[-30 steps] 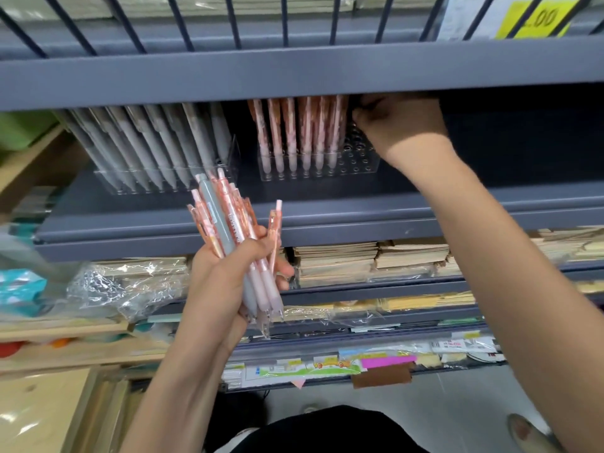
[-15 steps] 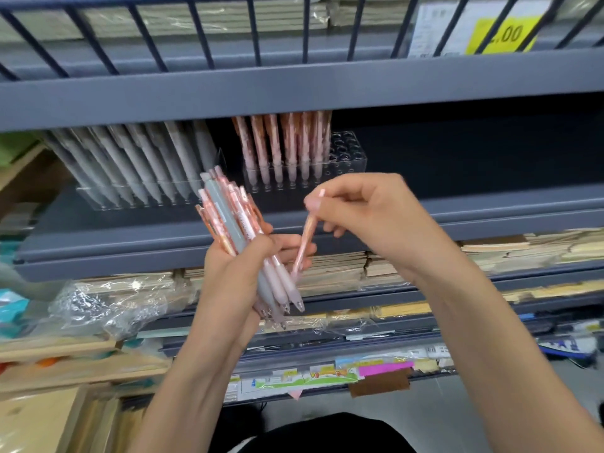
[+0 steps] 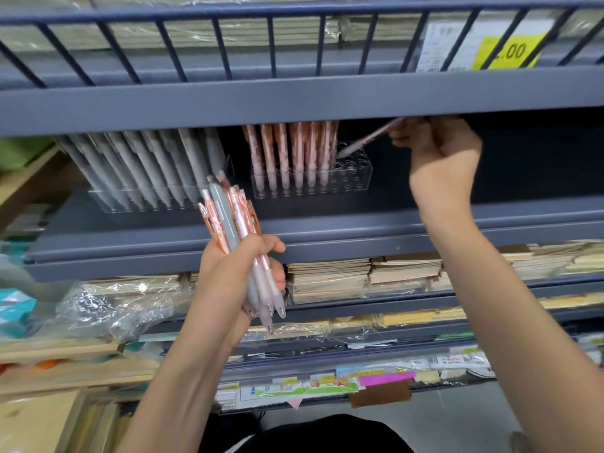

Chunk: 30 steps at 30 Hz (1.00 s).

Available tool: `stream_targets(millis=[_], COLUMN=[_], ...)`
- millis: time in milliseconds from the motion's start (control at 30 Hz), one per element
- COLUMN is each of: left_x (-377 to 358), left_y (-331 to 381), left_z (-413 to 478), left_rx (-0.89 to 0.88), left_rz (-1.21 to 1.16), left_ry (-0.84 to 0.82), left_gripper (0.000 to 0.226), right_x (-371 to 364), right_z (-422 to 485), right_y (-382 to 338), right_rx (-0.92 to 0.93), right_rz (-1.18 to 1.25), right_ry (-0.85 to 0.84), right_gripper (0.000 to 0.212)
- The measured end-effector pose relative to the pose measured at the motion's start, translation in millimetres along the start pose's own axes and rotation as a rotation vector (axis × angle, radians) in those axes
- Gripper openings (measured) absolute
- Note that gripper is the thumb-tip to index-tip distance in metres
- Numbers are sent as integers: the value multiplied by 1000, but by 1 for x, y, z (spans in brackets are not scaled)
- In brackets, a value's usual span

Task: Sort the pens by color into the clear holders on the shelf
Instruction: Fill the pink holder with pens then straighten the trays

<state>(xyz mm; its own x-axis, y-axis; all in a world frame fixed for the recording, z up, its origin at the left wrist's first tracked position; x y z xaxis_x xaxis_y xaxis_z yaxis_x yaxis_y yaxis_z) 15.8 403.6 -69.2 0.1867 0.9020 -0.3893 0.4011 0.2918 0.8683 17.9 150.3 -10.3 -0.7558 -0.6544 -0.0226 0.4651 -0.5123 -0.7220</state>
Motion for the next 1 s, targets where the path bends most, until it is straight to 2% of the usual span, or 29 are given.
stream_targets(millis=[100,200,267,367,533,600,667,733,833,900,933,1000], left_x=[1,5,9,10,7,7,6,6,8,7,6,2], left_y=[0,0,-1,-1,-3,-4,-4,-4,-4,-4,-4,-5], left_z=[0,0,0,-1,-1,0,1,0,1,2,1,0], left_rx=[-17,-16,-12,-16,-42,-47,-57,-69,-66,-61,-66,-82], left_rz=[-5,-20,-3,-3,-23,-11,12,43,64,78,83,90], left_ry=[32,40,46,39,14,4,-21,-41,-34,-30,-32,-64], left_gripper=[32,35,33,42,34,25,3,13,11,8,6,9], right_x=[-13,-28,-39,-50,-59,-60,-58,-53,-42,-36,-35,-36], right_z=[9,16,19,20,25,25,23,22,11,-6,-15,-35], right_y=[-7,-8,-12,-18,-24,-22,-21,-20,-20,-25,-29,-35], right_rx=[-6,58,75,110,17,4,-4,-27,9,35,16,-40], right_rz=[-93,-449,-541,-632,-724,-699,-637,-551,-509,-292,-183,-91], right_ry=[-93,-346,-454,-504,-620,-628,-575,-509,-325,-222,-254,-479], right_gripper=[20,24,29,26,27,27,26,25,24,16,11,8])
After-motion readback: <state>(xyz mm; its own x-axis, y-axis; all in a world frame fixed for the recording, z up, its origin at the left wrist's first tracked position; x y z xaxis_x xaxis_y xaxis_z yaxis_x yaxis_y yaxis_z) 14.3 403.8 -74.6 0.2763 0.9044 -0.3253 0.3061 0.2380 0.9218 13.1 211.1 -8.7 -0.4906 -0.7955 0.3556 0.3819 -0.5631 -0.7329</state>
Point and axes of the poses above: each hand's wrist, its own z-axis towards the middle knuckle, its own x-axis out of the back of the hand, y = z × x, the point moved 1 cm from there along z, towards the middle knuckle, and after that the axes turned 12 degrees about x, right-handed, at the moved point
